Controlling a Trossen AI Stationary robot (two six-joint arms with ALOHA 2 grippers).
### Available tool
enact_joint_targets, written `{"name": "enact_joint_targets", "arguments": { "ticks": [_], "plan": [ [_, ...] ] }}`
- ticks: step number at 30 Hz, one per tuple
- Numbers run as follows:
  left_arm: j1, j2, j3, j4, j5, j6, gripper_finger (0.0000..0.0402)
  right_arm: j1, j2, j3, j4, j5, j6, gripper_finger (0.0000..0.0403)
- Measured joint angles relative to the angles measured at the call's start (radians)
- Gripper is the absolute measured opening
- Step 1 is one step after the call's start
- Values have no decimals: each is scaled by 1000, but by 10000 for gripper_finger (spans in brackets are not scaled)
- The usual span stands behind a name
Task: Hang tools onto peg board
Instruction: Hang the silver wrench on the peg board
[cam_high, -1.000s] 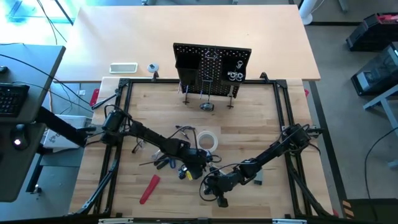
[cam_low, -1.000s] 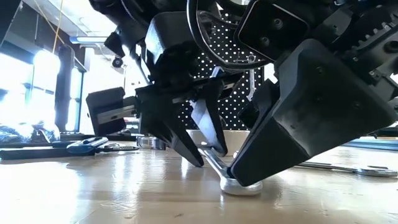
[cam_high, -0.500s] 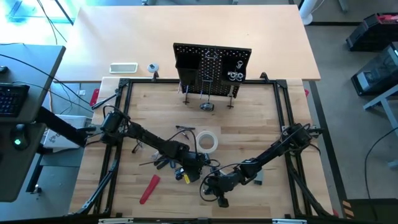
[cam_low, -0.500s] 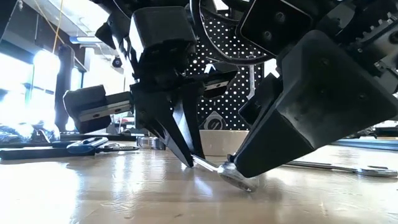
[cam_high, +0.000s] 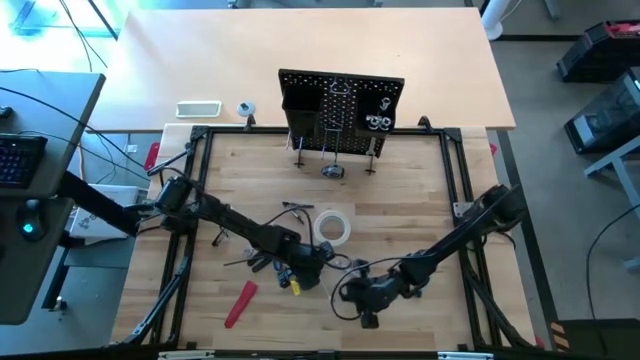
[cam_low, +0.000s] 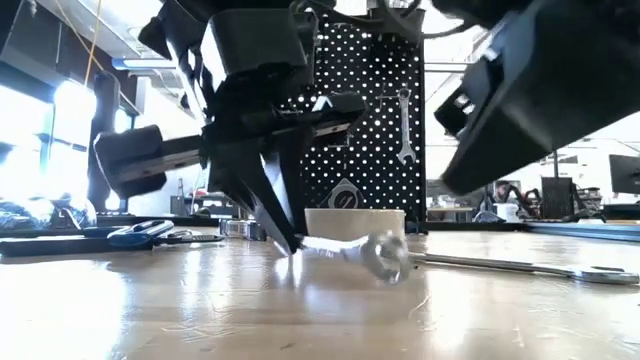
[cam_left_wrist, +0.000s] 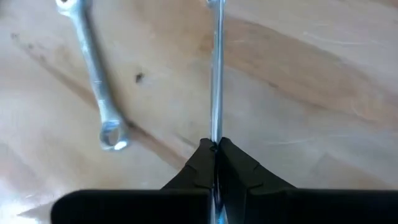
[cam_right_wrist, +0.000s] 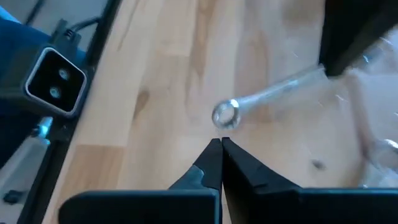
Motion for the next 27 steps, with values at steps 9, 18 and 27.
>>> {"name": "enact_joint_targets", "arguments": {
  "ticks": [9,18,27],
  "plan": [
    [2,-111,2,-33,-61,-70,1,61,-111,1,-96,170,55,0],
    [48,-230,4,-39,261,-155,1,125,-132,3,-51,320,-33,38],
    [104,-273,4,-2,632,-263,1,127,-133,3,210,456,-385,145]
  ]
}}
